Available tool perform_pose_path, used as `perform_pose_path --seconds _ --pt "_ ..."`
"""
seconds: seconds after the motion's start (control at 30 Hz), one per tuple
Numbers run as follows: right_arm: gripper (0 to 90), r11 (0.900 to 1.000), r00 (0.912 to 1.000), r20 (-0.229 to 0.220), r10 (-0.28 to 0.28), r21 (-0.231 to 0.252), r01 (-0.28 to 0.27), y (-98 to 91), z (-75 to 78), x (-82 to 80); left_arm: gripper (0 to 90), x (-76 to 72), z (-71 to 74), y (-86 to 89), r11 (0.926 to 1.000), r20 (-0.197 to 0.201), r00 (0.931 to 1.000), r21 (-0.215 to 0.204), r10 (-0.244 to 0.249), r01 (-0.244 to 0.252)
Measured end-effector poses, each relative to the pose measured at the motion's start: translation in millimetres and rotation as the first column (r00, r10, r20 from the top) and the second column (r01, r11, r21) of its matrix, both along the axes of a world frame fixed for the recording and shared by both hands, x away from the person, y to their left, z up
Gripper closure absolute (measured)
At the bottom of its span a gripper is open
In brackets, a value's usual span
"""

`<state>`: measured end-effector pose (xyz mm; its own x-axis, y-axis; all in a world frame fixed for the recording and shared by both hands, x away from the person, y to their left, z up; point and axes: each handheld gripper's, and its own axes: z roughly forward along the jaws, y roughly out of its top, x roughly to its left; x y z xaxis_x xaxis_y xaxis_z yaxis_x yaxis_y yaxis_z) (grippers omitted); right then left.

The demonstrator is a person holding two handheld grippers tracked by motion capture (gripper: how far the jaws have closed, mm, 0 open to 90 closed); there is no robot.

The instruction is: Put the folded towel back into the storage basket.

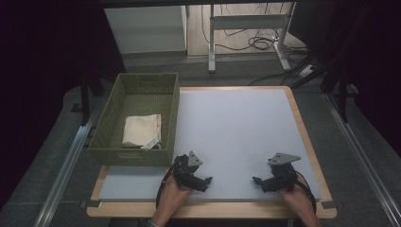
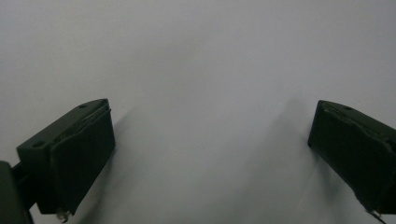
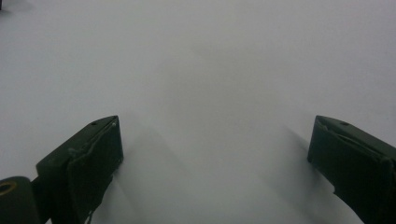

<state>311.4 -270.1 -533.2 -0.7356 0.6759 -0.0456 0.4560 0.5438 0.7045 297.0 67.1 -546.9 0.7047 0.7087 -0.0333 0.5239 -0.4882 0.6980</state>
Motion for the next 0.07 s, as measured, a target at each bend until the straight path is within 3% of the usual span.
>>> perform_pose_path --seconds 0.07 --pt "3.2 1.0000 1.0000 0.001 0.001 0.000 -0.001 -0.1 0.0 0.1 0.5 0.1 0.0 0.1 1.0000 -0.001 1.0000 0.000 -0.001 0.001"
